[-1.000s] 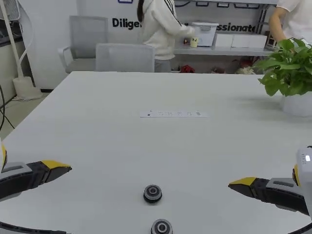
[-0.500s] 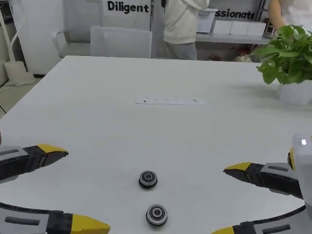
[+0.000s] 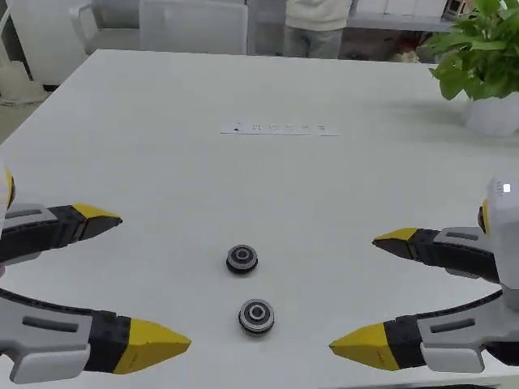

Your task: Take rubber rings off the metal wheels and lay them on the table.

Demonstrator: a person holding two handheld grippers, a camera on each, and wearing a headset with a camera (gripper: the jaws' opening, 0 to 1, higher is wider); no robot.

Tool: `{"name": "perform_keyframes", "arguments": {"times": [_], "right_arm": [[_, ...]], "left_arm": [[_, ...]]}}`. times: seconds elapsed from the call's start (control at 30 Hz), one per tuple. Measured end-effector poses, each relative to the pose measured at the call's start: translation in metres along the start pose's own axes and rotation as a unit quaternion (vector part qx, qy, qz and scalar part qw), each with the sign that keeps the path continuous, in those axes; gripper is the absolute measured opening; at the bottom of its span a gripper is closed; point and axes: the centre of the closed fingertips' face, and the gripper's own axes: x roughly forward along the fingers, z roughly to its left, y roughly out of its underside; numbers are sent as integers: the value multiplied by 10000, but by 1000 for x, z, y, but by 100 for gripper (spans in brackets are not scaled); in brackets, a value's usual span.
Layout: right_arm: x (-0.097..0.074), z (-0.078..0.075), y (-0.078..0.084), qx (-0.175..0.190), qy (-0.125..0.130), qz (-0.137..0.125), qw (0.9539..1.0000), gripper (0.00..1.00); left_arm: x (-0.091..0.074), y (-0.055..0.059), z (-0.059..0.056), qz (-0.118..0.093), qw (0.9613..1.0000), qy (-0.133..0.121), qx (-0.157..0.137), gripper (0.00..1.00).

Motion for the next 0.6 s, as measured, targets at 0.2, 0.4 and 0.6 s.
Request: {"name": "perform_keyframes", "arguments": {"times": [0.2, 0.4, 0.6], "right_arm": [[7, -2, 1, 49, -106, -8, 9999, 79], [11, -1, -1, 16, -136, -20, 9999, 80], [11, -1, -3, -45, -143, -44, 9999, 80]], "left_arm": [[-2, -3, 5, 23, 9999, -53, 130, 94], [-4, -3, 11, -45, 9999, -156, 40, 93], [-1, 0, 10, -67, 9998, -186, 39, 93]]}}
